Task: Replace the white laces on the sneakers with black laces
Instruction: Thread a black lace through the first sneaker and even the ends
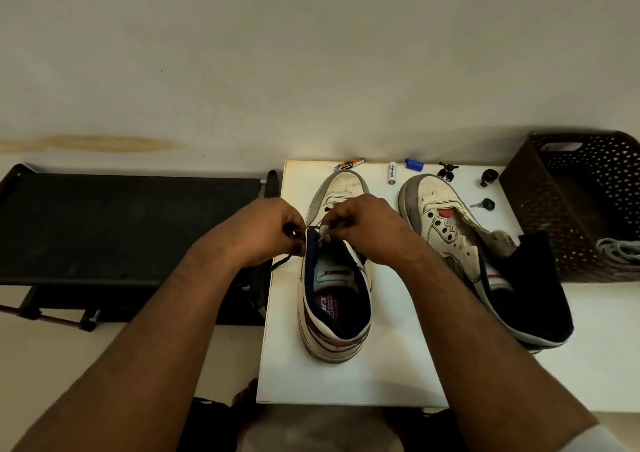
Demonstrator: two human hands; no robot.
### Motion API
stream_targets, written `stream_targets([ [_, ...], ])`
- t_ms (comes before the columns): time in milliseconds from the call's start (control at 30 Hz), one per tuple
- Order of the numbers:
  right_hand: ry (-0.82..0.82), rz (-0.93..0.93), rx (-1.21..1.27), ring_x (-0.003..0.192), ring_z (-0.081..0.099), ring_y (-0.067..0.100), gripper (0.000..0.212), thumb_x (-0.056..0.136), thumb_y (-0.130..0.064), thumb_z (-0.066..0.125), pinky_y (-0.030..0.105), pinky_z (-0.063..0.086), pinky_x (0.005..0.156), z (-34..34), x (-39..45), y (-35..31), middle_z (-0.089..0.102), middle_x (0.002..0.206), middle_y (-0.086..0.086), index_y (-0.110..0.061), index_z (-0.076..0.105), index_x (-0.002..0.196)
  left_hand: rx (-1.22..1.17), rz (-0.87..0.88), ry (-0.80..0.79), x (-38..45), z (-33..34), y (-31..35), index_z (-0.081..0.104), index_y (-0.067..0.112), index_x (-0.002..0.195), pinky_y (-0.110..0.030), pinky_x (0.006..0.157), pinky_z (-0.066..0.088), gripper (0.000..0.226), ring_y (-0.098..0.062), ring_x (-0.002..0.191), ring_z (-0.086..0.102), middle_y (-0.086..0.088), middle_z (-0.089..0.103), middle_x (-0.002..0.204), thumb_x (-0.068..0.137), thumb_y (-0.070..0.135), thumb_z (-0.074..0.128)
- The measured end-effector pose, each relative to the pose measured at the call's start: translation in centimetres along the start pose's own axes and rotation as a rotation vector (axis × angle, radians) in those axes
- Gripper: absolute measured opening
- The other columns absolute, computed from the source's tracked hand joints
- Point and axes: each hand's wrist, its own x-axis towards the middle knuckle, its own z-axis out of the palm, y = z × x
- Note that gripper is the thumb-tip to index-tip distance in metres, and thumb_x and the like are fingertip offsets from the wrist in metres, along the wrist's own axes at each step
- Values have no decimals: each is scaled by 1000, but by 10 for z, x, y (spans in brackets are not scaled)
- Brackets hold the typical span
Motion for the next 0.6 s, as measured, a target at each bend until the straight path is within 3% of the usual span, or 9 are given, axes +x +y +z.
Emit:
stream_targets([
  [67, 2, -4, 2, 79, 55, 5, 20, 84, -15, 70, 12, 38, 62, -1, -1, 1, 71, 102, 0, -18, 73, 104, -44, 28, 66, -2, 0, 3, 76, 15, 96, -29, 78, 55, 13, -11, 79, 67, -2, 73, 89, 88, 21, 67],
  [133, 3, -13, -12, 82, 55, 4, 22, 85, -15, 70, 14, 38, 64, -8, -6, 9, 71, 104, 0, -17, 73, 107, -262, 23, 241, 2, 3, 16, 73, 12, 89, -27, 74, 49, 17, -12, 79, 64, -1, 70, 86, 93, 23, 61],
  [233, 9, -4, 6, 90, 58, 8, 22, 85, -16, 70, 16, 38, 71, -8, -6, 12, 71, 105, 0, -18, 73, 107, -818, -18, 491, 6, 1, 25, 62, 10, 81, -29, 66, 39, 26, -15, 71, 48, -4, 60, 84, 99, 23, 49],
  [300, 5, -1, 24, 88, 57, 6, 21, 85, -16, 70, 13, 39, 67, -8, -6, 11, 71, 105, 0, -19, 73, 106, -1274, -72, 592, 7, 0, 30, 54, 13, 71, -26, 60, 40, 31, -15, 65, 46, -7, 63, 82, 101, 20, 45],
  [367, -3, -1, 7, 87, 55, 5, 22, 85, -16, 70, 14, 38, 66, -8, -5, 11, 71, 106, 0, -18, 73, 106, -1740, -135, 607, 6, -2, 32, 44, 17, 65, -20, 51, 41, 35, -11, 53, 47, -1, 59, 61, 99, 22, 44],
  [400, -2, -4, -4, 88, 55, 5, 22, 85, -16, 70, 15, 38, 70, -8, -6, 10, 71, 107, -1, -18, 73, 107, -1848, -176, 590, 6, -1, 31, 41, 19, 64, -19, 47, 40, 36, -11, 47, 44, 2, 49, 51, 98, 26, 46],
  [433, 4, -9, -6, 89, 56, 6, 22, 85, -15, 70, 16, 37, 73, -8, -6, 11, 71, 107, 0, -17, 73, 106, -1804, -227, 572, 7, 0, 29, 40, 20, 64, -18, 44, 35, 36, -10, 42, 38, 5, 40, 48, 97, 30, 50],
  [500, 21, -14, 3, 95, 61, 9, 22, 85, -15, 70, 17, 37, 76, -8, -6, 12, 71, 107, 0, -17, 74, 106, -1359, -296, 543, 10, 5, 27, 44, 19, 71, -19, 42, 27, 31, -9, 42, 30, 6, 34, 50, 93, 35, 58],
  [600, 42, -45, -95, 100, 59, 14, 23, 84, -19, 71, 22, 40, 79, -7, -6, 13, 66, 92, -12, -20, 74, 107, -890, -310, 428, 15, 12, 28, 51, 10, 95, -25, 55, 36, 35, -11, 63, 43, 1, 48, 75, 86, 40, 69],
])
